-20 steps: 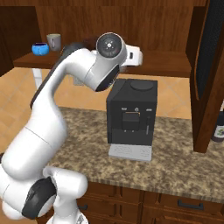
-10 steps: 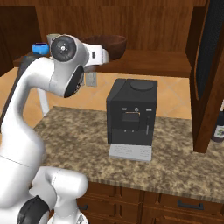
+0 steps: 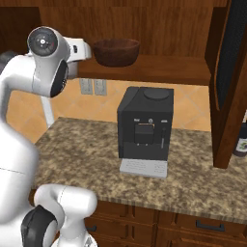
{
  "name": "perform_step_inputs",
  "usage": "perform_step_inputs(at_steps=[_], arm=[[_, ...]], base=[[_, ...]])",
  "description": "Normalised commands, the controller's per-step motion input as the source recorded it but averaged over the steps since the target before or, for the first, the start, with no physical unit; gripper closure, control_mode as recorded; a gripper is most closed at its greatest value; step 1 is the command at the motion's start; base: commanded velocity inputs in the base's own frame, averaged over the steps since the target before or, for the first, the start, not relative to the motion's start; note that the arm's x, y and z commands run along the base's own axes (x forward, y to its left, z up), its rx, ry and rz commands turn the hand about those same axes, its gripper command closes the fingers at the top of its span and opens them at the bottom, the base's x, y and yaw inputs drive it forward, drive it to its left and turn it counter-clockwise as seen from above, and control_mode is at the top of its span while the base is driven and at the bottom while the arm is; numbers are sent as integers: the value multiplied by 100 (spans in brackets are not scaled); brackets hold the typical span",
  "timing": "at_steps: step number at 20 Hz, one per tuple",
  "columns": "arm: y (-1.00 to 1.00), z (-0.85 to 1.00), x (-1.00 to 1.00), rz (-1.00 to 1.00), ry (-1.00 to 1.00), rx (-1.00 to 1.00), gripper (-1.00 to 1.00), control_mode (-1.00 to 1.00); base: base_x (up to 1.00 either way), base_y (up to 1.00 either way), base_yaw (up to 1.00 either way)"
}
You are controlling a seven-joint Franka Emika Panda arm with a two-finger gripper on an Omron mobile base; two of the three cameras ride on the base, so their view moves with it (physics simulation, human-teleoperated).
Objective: Gather all objects into one cabinet and sort the glasses and bowls to opposite sides.
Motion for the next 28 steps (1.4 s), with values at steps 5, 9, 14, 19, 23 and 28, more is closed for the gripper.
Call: perform_step_inputs(at_steps=[5,9,14,19,23,28], arm=[[67,14,2,15,-2,0,100,-100],[44,3,-7,14,-13,0,100,-100],[19,4,4,4,-8,3,100,-100],[21,0,25,0,-2,7,100,-100],[31,1,29,0,-1,10,100,-100],[40,1,44,0,0,7,100,-100]], base=[[0,0,0],[0,0,0],[0,0,0],[0,0,0],[0,0,0],[0,0,0]])
